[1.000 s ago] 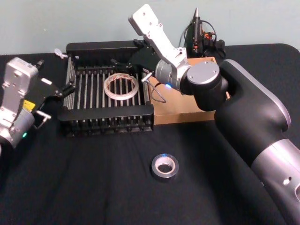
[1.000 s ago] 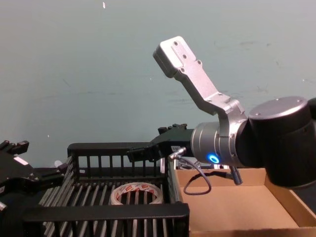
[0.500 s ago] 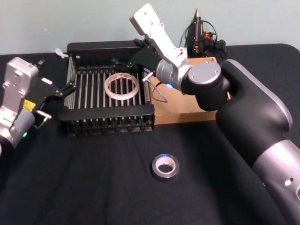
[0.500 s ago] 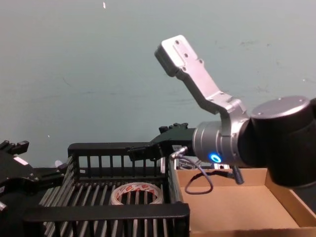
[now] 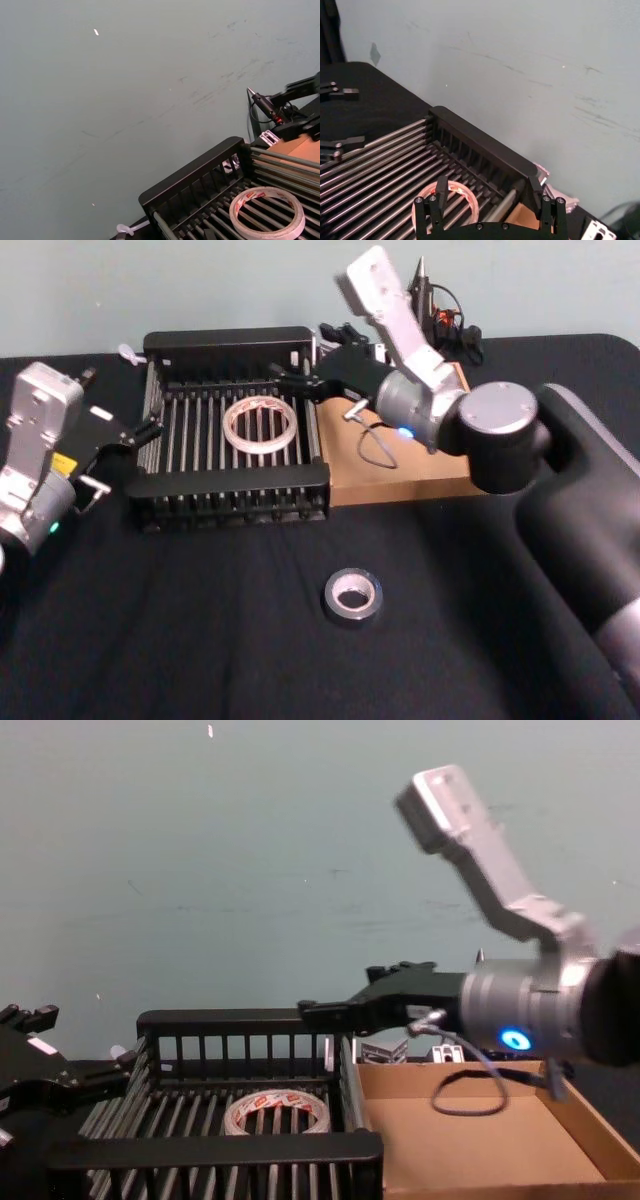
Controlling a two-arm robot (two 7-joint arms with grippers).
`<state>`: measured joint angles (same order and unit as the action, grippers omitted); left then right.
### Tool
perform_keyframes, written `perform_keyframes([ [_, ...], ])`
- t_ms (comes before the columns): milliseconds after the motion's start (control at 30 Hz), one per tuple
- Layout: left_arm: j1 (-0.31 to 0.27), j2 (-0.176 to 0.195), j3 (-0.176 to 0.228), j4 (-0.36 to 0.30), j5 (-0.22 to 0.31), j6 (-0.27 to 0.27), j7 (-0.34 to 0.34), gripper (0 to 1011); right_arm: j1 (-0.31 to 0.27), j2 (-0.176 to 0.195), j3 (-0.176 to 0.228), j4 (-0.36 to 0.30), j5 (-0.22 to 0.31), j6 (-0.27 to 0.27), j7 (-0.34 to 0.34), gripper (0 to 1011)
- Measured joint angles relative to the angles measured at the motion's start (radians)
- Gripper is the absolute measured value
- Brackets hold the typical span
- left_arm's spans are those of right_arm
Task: Pick up the white tape and place it into the black box , Pick up the silver tape and place it into the brown box.
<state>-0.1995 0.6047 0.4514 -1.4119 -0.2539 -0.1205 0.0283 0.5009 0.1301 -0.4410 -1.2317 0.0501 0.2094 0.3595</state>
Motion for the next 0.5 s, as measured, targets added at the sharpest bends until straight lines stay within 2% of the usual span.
perform_keyframes([
  [67,0.0,0.0,0.0,0.0,0.0,0.0,0.0,1001,-0.019,0.014,0.007,-0.029,0.01,0.004,0.006,1002],
  [167,0.0,0.0,0.0,0.0,0.0,0.0,0.0,1001,-0.074,0.055,0.026,-0.111,0.037,0.015,0.018,1002],
  [200,0.0,0.0,0.0,0.0,0.0,0.0,0.0,1001,-0.074,0.055,0.026,-0.111,0.037,0.015,0.018,1003],
  [300,0.0,0.0,0.0,0.0,0.0,0.0,0.0,1001,-0.135,0.1,0.046,-0.189,0.065,0.022,0.027,1003],
  [500,0.0,0.0,0.0,0.0,0.0,0.0,0.0,1001,-0.219,0.163,0.067,-0.278,0.096,0.027,0.032,1003],
])
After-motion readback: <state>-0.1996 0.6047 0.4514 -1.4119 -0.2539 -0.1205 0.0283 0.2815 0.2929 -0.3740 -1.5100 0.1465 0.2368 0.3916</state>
